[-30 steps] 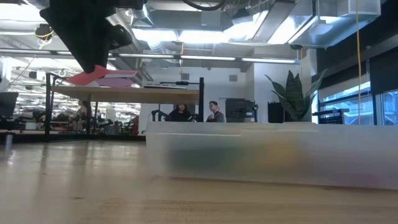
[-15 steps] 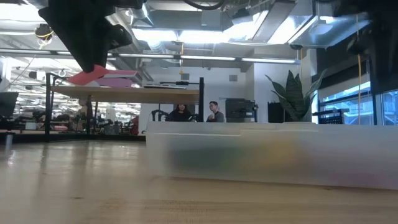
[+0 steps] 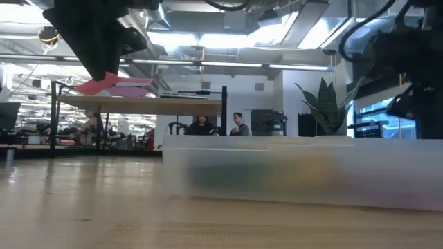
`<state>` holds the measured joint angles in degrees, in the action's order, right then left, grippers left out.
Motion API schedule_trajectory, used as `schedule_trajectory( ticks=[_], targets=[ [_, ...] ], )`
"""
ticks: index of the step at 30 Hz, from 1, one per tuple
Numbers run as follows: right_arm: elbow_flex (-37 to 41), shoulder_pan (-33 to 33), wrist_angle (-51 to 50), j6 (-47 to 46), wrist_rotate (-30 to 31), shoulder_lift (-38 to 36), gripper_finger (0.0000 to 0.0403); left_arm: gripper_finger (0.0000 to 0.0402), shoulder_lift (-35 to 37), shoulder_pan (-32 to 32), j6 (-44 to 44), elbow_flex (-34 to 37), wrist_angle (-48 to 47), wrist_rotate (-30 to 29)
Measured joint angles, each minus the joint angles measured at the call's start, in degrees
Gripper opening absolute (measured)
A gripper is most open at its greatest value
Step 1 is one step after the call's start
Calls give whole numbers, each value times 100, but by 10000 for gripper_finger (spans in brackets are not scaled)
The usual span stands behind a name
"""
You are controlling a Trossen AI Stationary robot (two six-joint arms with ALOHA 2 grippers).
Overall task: Pack school essentials
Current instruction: Put the pink eraser into the blue supply box
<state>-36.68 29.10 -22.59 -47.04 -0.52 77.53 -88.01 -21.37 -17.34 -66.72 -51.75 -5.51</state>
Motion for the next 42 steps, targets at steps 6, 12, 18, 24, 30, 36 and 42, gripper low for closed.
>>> schedule_trajectory(
  ticks=[6, 12, 18, 24, 30, 36, 42],
  targets=[
    [355, -204, 989, 224, -73, 4, 129, 79, 0, 0, 1, 0, -1, -1],
    [496, -455, 1493, 469, -82, 200, 129, 79, 2, 0, 0, -2, -4, -1],
    [496, -657, 2335, 655, -75, 620, 129, 79, 2, 0, 0, -4, 21, -21],
    [479, -844, 3104, 836, -260, 1050, 129, 79, 2, 0, -2, -4, 57, -21],
    [466, -950, 3099, 716, -1179, 923, 129, 79, 2, 0, -1, -4, 504, -21],
    [458, -950, 3183, 420, -1198, 400, 129, 78, -7, -2, 168, -4, 1313, -212],
    [458, -950, 3222, 554, -1002, -43, 129, 78, -141, 13, 441, -4, 2168, -451]
  ],
)
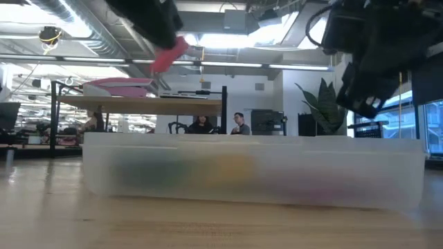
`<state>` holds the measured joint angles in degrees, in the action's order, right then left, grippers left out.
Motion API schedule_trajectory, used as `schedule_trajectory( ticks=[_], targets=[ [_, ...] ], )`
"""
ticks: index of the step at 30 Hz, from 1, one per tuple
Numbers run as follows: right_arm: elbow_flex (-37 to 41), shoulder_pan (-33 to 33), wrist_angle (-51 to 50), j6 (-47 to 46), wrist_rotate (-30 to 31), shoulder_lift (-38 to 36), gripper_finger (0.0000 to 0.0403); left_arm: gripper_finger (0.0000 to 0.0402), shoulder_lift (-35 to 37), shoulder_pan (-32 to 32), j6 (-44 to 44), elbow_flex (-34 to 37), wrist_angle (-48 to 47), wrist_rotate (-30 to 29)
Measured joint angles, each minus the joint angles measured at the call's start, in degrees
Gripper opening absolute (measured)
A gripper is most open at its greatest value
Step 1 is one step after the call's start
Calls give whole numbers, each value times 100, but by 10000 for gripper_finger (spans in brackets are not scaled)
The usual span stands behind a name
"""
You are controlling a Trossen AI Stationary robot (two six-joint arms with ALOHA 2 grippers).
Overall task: Pack school essentials
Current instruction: Put the pink eraser into the blue supply box
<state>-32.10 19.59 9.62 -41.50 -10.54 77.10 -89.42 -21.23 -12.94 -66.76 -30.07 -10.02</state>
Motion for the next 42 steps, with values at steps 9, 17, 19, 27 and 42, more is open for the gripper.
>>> schedule_trajectory(
  ticks=[9, 17, 19, 27, 42],
  targets=[
    [-4, 2, 14, 159, 102, -318, 129, 78, -606, 36, 308, 0, 588, -3],
    [-4, 11, 74, 322, 81, -319, 129, 78, -988, 190, 416, 0, 694, -124],
    [-4, 11, 79, 319, 39, -319, 129, 78, -1065, 223, 416, 0, 698, -125],
    [-4, 55, 90, 319, 32, -319, 129, 78, -1397, 221, 431, 0, 658, -81],
    [-4, 61, 90, 300, -169, -319, 129, 79, -1432, 286, 289, 4, 654, -60]
  ],
)
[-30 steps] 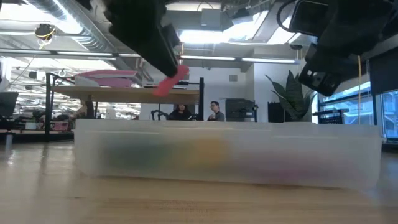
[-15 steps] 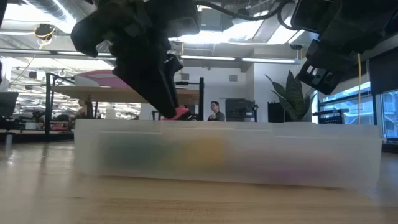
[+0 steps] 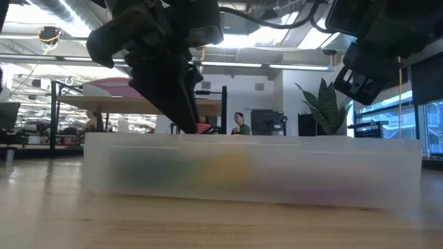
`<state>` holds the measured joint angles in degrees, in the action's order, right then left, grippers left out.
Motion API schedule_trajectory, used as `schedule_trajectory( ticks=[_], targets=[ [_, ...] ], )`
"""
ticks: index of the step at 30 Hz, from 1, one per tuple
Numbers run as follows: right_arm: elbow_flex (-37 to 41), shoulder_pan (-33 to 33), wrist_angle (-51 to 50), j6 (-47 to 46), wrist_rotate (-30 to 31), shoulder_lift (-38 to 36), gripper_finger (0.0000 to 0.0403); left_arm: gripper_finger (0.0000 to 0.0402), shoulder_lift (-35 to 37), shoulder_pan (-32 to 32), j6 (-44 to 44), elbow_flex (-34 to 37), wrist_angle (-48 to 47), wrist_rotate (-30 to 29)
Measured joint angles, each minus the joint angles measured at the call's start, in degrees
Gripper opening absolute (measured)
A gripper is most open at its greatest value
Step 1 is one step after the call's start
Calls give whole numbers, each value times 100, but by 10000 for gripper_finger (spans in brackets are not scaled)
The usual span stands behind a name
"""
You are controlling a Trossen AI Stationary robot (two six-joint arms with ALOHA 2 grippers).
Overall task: Pack school essentials
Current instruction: Put the pink eraser into the blue supply box, then close the blue supply box
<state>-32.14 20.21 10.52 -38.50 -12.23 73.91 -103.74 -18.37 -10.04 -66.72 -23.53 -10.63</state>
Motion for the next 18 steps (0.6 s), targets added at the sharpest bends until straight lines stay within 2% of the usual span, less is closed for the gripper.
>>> schedule_trajectory(
  ticks=[6, 18],
  targets=[
    [0, 0, -2, -1, 2, 0, 129, 82, 3, 0, 13, 0, 0, 227],
    [0, 0, -2, -3, 2, 0, 129, 122, -9, 11, 13, 0, -28, 237]
  ],
)
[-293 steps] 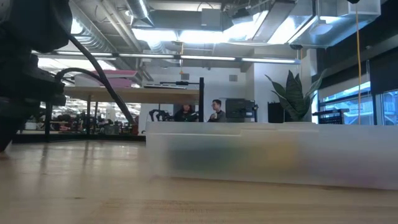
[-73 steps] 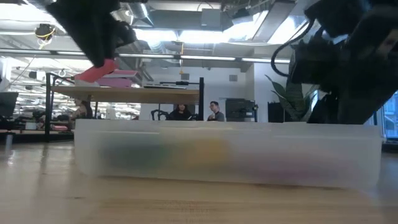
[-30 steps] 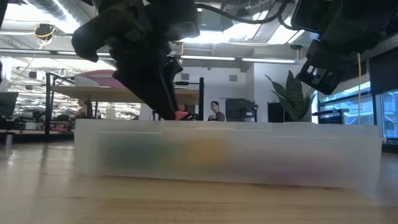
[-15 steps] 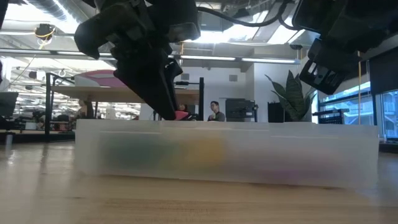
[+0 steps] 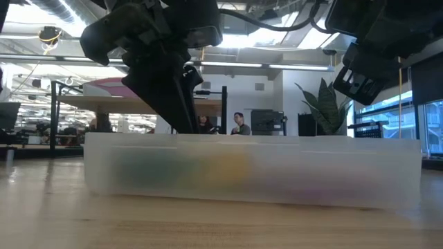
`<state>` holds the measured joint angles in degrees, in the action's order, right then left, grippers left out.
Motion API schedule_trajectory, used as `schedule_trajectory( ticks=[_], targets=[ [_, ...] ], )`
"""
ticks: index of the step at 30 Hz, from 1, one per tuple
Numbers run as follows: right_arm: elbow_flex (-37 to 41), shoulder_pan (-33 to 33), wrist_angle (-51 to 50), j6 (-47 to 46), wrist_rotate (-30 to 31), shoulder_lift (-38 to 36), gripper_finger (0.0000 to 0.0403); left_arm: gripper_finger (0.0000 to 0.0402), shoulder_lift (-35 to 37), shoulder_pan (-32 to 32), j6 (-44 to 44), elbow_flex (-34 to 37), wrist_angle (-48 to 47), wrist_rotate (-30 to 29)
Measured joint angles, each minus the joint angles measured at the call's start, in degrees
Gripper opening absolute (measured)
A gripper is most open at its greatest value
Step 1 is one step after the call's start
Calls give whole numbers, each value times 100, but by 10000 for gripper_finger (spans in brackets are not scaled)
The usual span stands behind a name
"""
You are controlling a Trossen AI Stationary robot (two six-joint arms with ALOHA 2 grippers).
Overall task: Pack school essentials
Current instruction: Close the blue supply box
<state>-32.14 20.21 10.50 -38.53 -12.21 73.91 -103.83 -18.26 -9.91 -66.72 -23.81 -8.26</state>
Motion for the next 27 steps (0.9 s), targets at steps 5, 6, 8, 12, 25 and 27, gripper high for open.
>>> schedule_trajectory(
  ticks=[5, 6, 8, 12, 25, 27],
  targets=[
    [0, 0, -1, -2, -88, -1, 129, 124, 0, -2, -35, 0, -4, 9],
    [0, 0, -14, -17, -157, -23, 129, 123, 6, -2, -44, 0, -15, 43],
    [0, 0, -18, -76, -261, -116, 129, 122, 45, 1, -60, -1, -61, 170],
    [0, 2, -66, -191, -256, -482, 129, 122, 209, 17, -201, -194, -608, 349],
    [7, -165, -1615, -437, 207, -1757, 129, 122, 988, 443, -977, -444, -2477, -25],
    [7, -170, -1580, -239, 205, -1798, 129, 122, 1098, 505, -1114, -443, -2592, -47]
  ],
)
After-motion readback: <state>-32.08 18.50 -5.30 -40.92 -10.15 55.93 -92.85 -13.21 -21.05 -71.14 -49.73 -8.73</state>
